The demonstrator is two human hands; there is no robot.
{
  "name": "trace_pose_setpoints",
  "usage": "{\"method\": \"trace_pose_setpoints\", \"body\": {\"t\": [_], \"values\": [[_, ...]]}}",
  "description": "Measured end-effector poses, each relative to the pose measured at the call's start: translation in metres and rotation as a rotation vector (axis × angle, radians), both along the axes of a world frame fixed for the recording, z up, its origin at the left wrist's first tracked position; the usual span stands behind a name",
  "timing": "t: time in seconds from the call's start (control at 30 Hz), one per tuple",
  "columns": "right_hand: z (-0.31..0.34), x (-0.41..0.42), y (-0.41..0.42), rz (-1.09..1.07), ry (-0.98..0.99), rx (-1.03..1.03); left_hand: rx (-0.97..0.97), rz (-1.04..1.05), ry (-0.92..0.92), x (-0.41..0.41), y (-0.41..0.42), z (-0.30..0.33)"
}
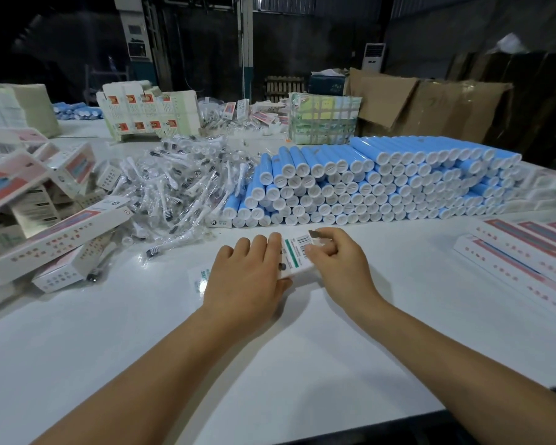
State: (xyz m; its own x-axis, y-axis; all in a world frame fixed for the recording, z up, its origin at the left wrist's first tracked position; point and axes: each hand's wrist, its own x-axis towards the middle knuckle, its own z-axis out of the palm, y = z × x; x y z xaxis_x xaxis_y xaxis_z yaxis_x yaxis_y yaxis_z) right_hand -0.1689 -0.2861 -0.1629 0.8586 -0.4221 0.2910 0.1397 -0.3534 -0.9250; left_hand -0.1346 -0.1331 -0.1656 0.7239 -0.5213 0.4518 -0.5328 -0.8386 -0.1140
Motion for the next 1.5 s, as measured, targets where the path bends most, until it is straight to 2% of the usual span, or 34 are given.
{"method": "trace_pose_setpoints", "body": {"t": [0.2,0.33,0.4,0.43,0.47,0.53,0.6,0.63,0.67,0.7,0.77,0.83,0.9,0.97,1.0,1.07,1.13,1.17,1.23,1.3,1.37,1.5], "values": [[-0.002,-0.004,0.004,-0.04,-0.052,-0.26,0.009,-0.02,-0.037,-0.008,-0.001,0.001],[-0.002,-0.004,0.003,-0.007,-0.07,-0.353,0.004,0.002,-0.034,-0.008,-0.003,0.0],[0.003,-0.004,0.0,-0.06,-0.119,-0.344,-0.037,0.019,-0.024,-0.006,-0.004,0.001],[0.004,-0.003,-0.002,-0.125,-0.16,-0.27,-0.067,0.025,-0.017,-0.006,-0.005,0.003],[0.007,-0.002,-0.004,-0.192,-0.188,-0.101,-0.096,0.027,-0.009,-0.005,-0.005,0.005],[0.015,0.0,-0.009,-0.205,-0.141,0.472,-0.137,0.028,0.003,-0.005,-0.005,0.007],[0.017,0.002,-0.012,0.104,0.022,1.079,-0.143,0.018,0.012,-0.005,-0.007,0.008],[0.017,0.001,-0.01,0.239,0.091,1.187,-0.132,0.005,0.01,-0.006,-0.009,0.007],[0.017,0.0,-0.007,0.339,0.097,1.204,-0.12,-0.01,0.003,-0.007,-0.01,0.006],[0.016,0.001,-0.004,0.39,0.061,1.174,-0.111,-0.02,-0.003,-0.008,-0.011,0.005],[0.012,0.002,-0.002,0.349,-0.053,1.028,-0.113,-0.034,-0.006,-0.01,-0.011,0.006],[0.01,-0.001,-0.002,0.236,-0.115,0.678,-0.12,-0.048,-0.004,-0.012,-0.01,0.007],[0.005,-0.006,-0.004,0.115,-0.129,0.158,-0.122,-0.069,0.003,-0.015,-0.01,0.008],[0.001,-0.01,-0.001,0.046,-0.153,-0.232,-0.101,-0.079,-0.009,-0.018,-0.01,0.007],[0.0,-0.011,0.001,0.011,-0.17,-0.345,-0.095,-0.087,-0.028,-0.019,-0.011,0.007],[0.001,-0.013,0.003,-0.029,-0.187,-0.432,-0.1,-0.101,-0.075,-0.02,-0.011,0.007],[0.002,-0.015,0.004,0.006,-0.154,-0.389,-0.104,-0.101,-0.104,-0.021,-0.01,0.007],[0.003,-0.015,0.005,0.046,-0.127,-0.268,-0.1,-0.095,-0.105,-0.021,-0.01,0.007],[0.007,-0.014,0.003,0.211,-0.092,0.179,-0.092,-0.069,-0.089,-0.021,-0.01,0.008],[0.007,-0.008,-0.004,0.356,-0.055,0.496,-0.091,-0.053,-0.069,-0.021,-0.008,0.009],[0.006,-0.005,-0.008,0.386,-0.045,0.574,-0.093,-0.061,-0.071,-0.02,-0.006,0.01],[0.006,-0.006,-0.008,0.348,-0.07,0.56,-0.118,-0.091,-0.106,-0.017,-0.004,0.008]]}}
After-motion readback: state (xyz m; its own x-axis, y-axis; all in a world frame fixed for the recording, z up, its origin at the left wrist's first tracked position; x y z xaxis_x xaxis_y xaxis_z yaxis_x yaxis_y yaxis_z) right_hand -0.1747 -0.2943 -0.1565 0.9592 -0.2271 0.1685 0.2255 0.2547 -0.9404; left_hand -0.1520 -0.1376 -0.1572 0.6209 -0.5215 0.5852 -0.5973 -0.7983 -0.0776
